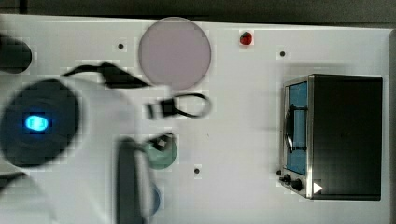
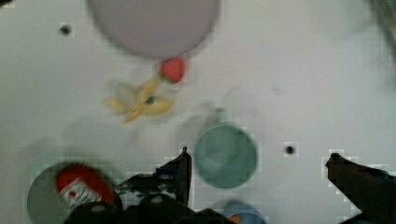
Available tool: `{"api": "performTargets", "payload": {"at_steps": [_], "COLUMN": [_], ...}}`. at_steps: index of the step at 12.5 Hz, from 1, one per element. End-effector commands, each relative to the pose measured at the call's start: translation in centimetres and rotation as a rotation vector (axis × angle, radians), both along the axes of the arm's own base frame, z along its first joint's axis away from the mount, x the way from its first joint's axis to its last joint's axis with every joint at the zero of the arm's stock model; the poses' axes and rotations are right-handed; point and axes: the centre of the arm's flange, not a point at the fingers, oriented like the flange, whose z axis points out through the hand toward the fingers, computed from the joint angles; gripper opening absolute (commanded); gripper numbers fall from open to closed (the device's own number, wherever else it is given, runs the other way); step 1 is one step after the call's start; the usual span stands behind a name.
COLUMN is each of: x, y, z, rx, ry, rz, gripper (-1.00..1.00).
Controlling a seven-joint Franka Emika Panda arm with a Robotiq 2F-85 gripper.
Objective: Pick ketchup from strainer and place it on the table
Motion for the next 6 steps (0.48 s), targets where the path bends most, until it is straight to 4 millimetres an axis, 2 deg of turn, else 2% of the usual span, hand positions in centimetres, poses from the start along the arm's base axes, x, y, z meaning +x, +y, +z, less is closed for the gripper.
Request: {"api": "performTargets", "payload": {"at_steps": [1, 4, 6], "x": [-0.8, -1.9, -2.8], "y": [8.5, 15.1, 18.4], "z": [-4.3, -8.3, -11.4], "rx": [0.017, 0.063, 0.101], "ry": [0.023, 0.042, 0.065], "rz": [0.132, 0.26, 0.324], "gripper": [1.0, 1.0, 1.0]}}
